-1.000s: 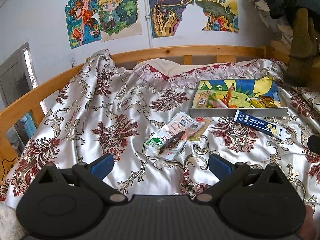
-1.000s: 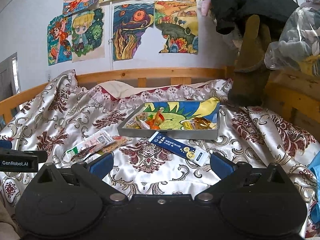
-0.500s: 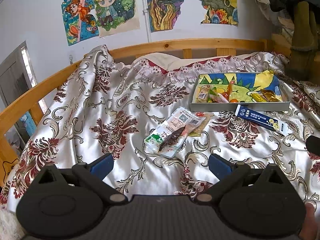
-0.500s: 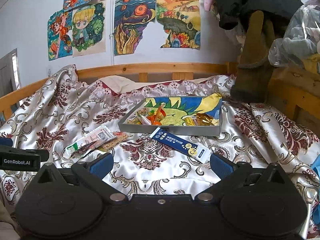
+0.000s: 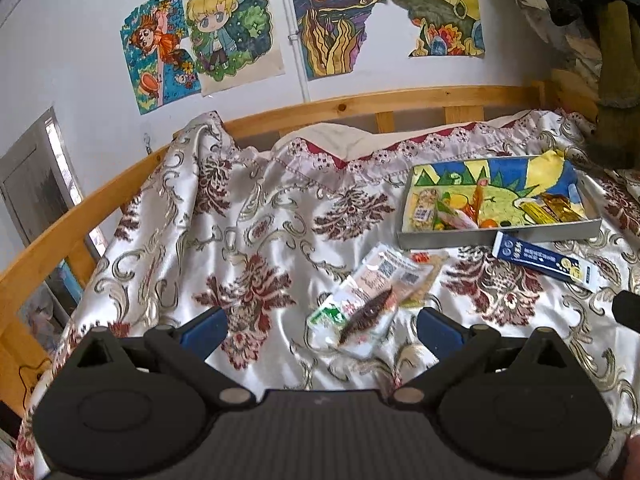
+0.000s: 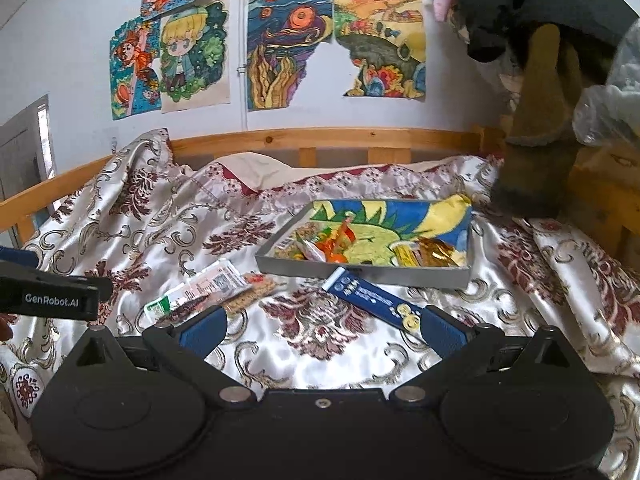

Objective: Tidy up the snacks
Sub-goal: 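Move both tools down toward the meat-stick packet and rice-cracker bag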

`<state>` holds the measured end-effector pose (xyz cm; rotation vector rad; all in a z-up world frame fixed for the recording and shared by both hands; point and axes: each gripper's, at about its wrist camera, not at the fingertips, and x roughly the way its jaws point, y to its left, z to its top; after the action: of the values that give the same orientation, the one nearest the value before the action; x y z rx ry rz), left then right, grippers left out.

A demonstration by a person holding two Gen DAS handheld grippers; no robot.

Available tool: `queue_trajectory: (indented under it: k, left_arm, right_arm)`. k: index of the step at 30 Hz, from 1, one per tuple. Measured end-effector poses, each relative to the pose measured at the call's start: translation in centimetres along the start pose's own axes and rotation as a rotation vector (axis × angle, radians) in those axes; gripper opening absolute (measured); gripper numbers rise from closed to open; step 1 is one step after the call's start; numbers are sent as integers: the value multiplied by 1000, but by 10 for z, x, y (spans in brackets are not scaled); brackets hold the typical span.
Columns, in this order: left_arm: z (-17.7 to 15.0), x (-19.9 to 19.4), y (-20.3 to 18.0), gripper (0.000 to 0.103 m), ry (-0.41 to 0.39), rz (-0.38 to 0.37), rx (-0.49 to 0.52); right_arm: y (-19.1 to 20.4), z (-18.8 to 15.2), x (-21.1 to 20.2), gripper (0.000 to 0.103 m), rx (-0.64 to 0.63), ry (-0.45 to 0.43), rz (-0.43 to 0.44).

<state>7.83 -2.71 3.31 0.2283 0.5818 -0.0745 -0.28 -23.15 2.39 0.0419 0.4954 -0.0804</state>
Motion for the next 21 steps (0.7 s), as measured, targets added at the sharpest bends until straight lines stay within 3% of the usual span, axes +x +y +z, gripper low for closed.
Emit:
queue_trajectory:
  k: [10, 21]
  left_arm:
    - [29, 40, 20, 103, -16, 27, 64]
    - [37, 94, 40, 103, 37, 35, 33]
  right_arm:
    - [19, 15, 39, 102, -42, 18, 37]
    - [40, 22, 87, 102, -86, 63, 60]
